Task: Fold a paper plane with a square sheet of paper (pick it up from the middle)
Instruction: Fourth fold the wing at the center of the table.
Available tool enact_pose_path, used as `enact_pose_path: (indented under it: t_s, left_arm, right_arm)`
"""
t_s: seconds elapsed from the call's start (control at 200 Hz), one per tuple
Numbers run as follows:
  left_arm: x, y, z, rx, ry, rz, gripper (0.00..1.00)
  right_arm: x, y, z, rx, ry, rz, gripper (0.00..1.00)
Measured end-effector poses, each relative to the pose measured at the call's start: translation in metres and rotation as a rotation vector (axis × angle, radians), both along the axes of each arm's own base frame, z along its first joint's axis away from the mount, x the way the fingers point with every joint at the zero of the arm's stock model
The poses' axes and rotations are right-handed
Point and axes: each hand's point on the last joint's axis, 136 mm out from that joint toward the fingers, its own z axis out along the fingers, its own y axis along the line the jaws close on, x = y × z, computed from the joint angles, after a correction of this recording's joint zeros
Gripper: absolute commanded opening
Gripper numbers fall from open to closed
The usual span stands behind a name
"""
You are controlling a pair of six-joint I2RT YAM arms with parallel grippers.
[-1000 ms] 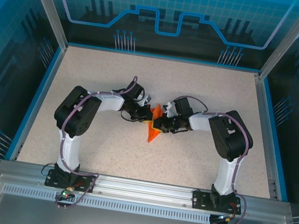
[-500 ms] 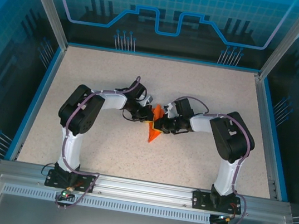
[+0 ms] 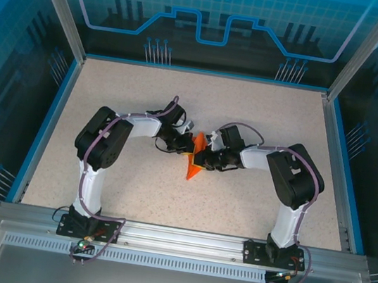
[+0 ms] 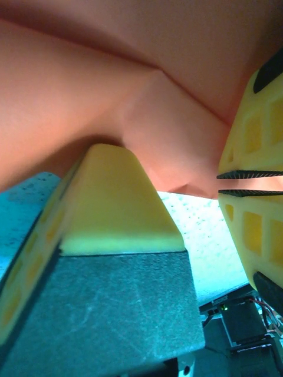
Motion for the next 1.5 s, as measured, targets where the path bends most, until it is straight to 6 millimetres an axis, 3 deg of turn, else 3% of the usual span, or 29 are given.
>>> enact_pose_path:
  t_s: [0.46,1.5]
  left_arm:
    - [0.0,0.0,-0.001,0.003,0.004,-0.003,0.0]
    - [-0.001,-0.002,0.0,-0.009,0.002,-0.018,0.01]
  right_arm:
    - [-0.01,0.008,0.0,-0.009,-0.011,0.025,0.16]
    - [-0.011,0.017,-0.002,-0.004,-0.015,0.043,0.16]
